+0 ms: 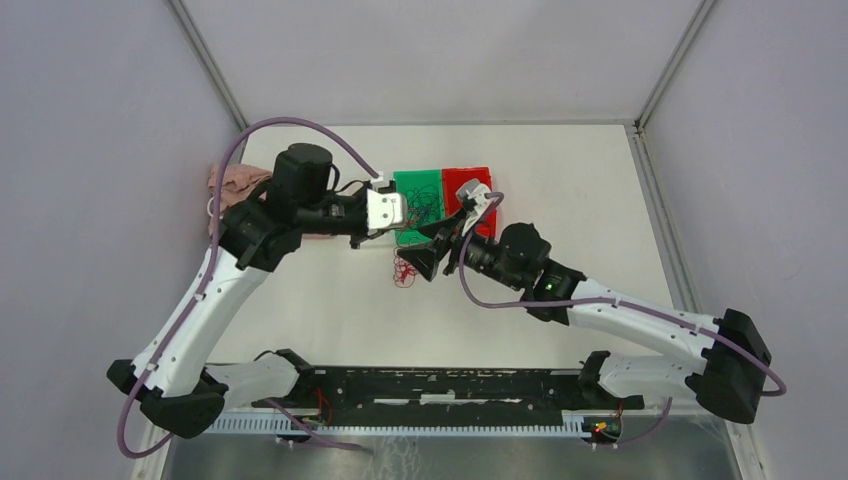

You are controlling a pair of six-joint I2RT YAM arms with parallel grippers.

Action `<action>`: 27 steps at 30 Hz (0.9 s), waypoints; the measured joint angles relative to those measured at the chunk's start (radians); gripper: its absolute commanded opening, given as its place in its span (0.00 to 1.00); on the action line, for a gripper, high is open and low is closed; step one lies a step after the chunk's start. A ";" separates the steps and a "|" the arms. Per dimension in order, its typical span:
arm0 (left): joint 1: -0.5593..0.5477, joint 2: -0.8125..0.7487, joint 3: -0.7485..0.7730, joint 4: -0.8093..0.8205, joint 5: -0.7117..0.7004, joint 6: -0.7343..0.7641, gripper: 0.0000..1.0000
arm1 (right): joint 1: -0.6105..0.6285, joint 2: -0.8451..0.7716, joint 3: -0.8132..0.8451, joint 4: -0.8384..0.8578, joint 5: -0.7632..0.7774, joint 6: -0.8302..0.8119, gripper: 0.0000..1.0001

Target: Untangle the cables

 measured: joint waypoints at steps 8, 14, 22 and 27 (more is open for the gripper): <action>-0.005 -0.002 0.073 0.042 0.027 -0.010 0.03 | 0.000 0.076 0.023 0.042 -0.063 0.003 0.73; -0.006 0.001 0.222 0.068 0.064 -0.017 0.03 | 0.000 0.113 0.023 0.045 -0.056 0.003 0.71; -0.007 0.006 0.356 0.150 0.080 -0.027 0.03 | 0.000 0.131 0.022 0.060 -0.032 0.004 0.68; -0.007 0.009 0.380 0.260 0.080 -0.060 0.03 | 0.000 0.188 0.022 0.078 -0.029 0.016 0.65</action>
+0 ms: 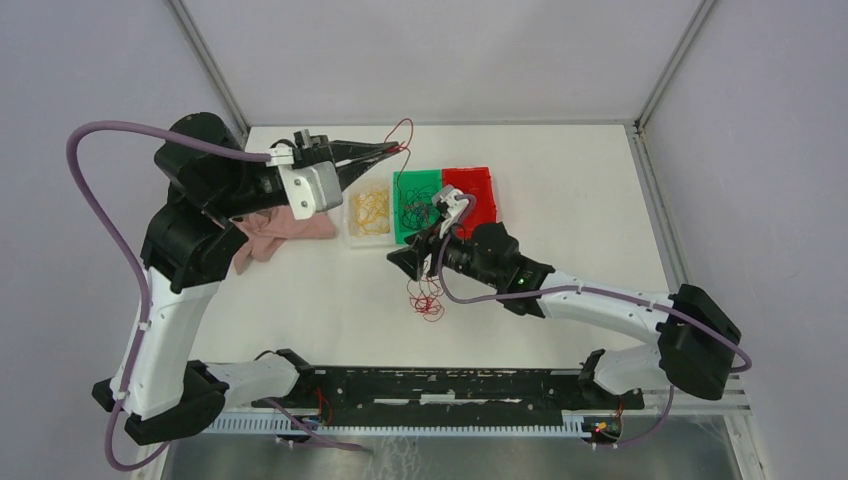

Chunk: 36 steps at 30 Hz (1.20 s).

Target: Untangle the cables

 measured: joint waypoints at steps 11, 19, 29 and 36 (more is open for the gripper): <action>0.000 0.005 0.024 0.282 -0.018 0.008 0.03 | 0.000 0.062 -0.066 0.068 0.032 0.058 0.61; 0.000 0.006 0.055 0.496 -0.084 0.114 0.03 | 0.000 0.081 -0.220 0.159 0.114 0.113 0.60; 0.000 0.047 0.101 0.746 -0.230 0.261 0.03 | 0.000 0.145 -0.328 0.253 0.179 0.179 0.59; 0.000 0.127 0.213 0.889 -0.388 0.364 0.03 | 0.000 0.174 -0.357 0.298 0.197 0.215 0.60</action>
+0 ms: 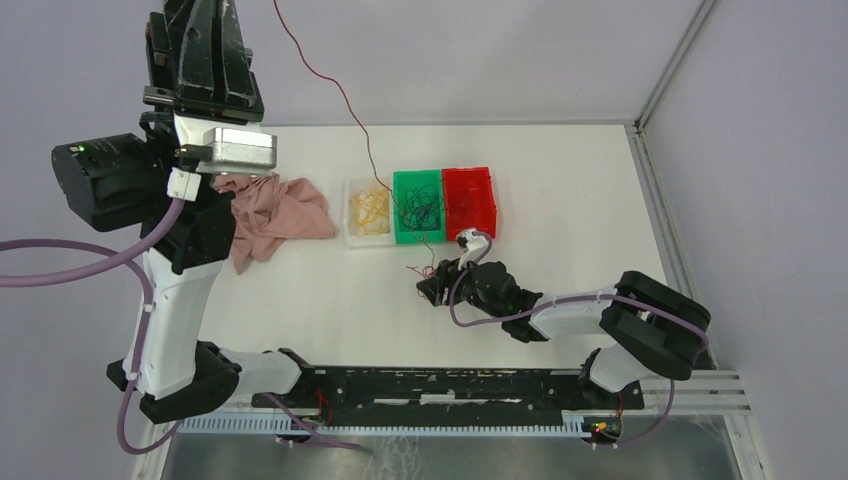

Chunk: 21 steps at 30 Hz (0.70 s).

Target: Untangle the cables

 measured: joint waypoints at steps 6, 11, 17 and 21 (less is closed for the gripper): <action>0.000 0.069 0.133 0.055 -0.046 0.099 0.03 | 0.000 0.000 -0.015 0.014 0.016 0.018 0.65; 0.000 0.201 0.426 0.079 -0.062 0.189 0.03 | 0.000 0.001 -0.028 0.014 0.029 0.029 0.72; 0.000 0.184 0.470 0.115 -0.048 0.250 0.03 | 0.000 0.001 -0.038 0.012 0.045 0.033 0.72; 0.000 0.115 0.369 0.117 -0.051 0.249 0.03 | 0.000 -0.003 -0.039 -0.002 0.050 0.032 0.72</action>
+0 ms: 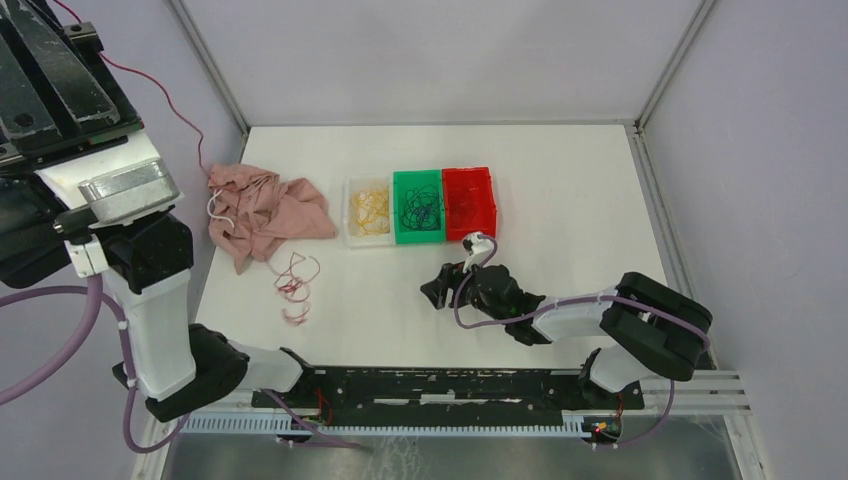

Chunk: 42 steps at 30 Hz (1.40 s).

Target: Untangle the cables

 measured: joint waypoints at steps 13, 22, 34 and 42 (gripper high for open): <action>0.000 -0.080 -0.216 -0.072 -0.042 -0.018 0.03 | 0.110 -0.039 0.315 -0.105 -0.238 -0.154 0.80; 0.000 -0.084 -0.264 -0.194 -0.034 -0.064 0.03 | 0.166 -0.044 0.546 -0.111 -0.361 -0.217 0.82; 0.000 -0.105 -0.341 -0.261 -0.034 -0.141 0.03 | 0.170 0.039 0.645 -0.090 -0.422 -0.222 0.78; 0.000 -0.134 -0.399 -0.297 -0.037 -0.172 0.03 | 0.170 0.081 0.670 -0.197 -0.351 -0.280 0.64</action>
